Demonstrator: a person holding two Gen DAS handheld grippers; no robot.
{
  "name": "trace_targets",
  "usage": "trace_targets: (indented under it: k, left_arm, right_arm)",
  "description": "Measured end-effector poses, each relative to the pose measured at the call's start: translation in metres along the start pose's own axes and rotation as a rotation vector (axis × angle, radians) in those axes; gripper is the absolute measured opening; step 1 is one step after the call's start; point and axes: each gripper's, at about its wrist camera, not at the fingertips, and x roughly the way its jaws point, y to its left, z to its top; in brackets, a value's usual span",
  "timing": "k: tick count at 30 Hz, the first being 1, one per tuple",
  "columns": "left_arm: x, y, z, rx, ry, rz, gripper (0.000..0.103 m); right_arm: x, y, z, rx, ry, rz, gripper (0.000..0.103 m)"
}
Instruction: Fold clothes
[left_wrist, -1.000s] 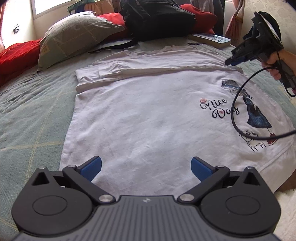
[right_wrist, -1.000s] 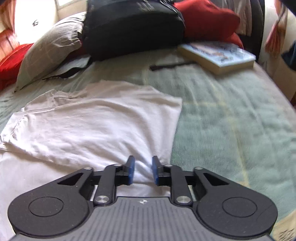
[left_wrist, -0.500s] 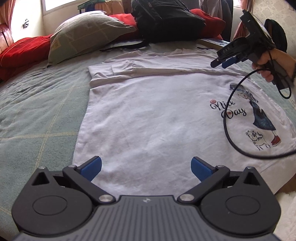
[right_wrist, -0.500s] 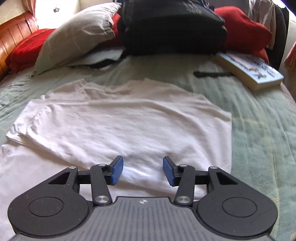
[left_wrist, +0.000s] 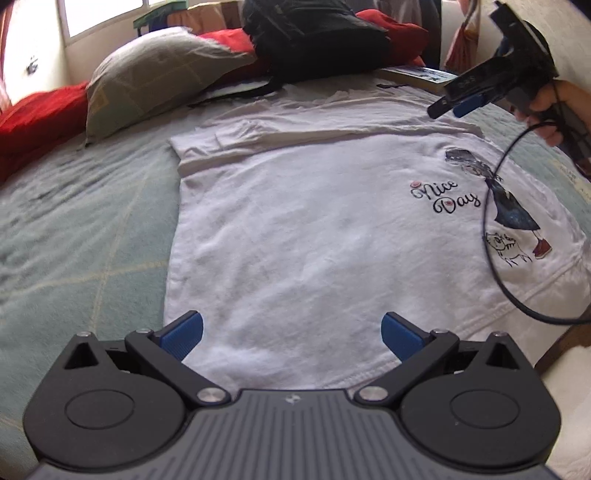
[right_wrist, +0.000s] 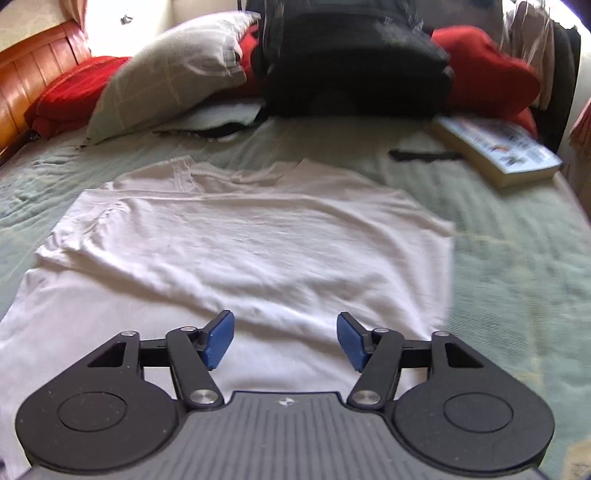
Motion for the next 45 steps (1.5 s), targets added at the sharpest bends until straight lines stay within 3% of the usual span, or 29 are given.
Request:
trace_targets:
  k: [6, 10, 15, 19, 22, 27, 31, 38, 45]
  left_arm:
    - [-0.003, -0.024, -0.001, 0.106, -0.032, -0.025, 0.102]
    - [-0.002, -0.032, -0.016, 0.093, -0.050, -0.041, 0.102]
    - [-0.002, -0.041, -0.035, 0.076, -0.072, -0.060, 0.102]
    - [-0.005, -0.046, -0.050, 0.066, -0.094, -0.059, 0.102]
    - [-0.012, -0.051, -0.056, 0.082, -0.083, -0.019, 0.102]
    - [-0.027, -0.063, -0.060, 0.120, -0.073, 0.039, 0.102]
    - [-0.039, -0.091, -0.052, 0.277, -0.131, 0.038, 0.102]
    - [-0.024, -0.150, -0.063, 0.588, -0.166, 0.004, 0.102]
    - [-0.003, -0.169, -0.070, 0.756, -0.219, 0.096, 0.103]
  right_arm:
    - [-0.074, -0.008, -0.036, -0.064, -0.097, 0.015, 0.070]
    - [-0.103, -0.008, -0.071, -0.091, -0.101, 0.085, 0.071]
    - [-0.101, 0.003, -0.128, -0.101, -0.042, 0.188, 0.071]
    - [-0.086, 0.017, -0.171, -0.154, 0.018, 0.170, 0.071]
    - [-0.092, 0.023, -0.194, -0.225, -0.033, 0.141, 0.077]
    - [-0.104, 0.015, -0.206, -0.235, -0.057, 0.139, 0.080]
    - [-0.120, 0.025, -0.210, -0.318, -0.106, 0.153, 0.080]
    - [-0.136, 0.064, -0.224, -0.490, -0.173, 0.268, 0.086]
    - [-0.130, 0.077, -0.234, -0.504, -0.171, 0.297, 0.088]
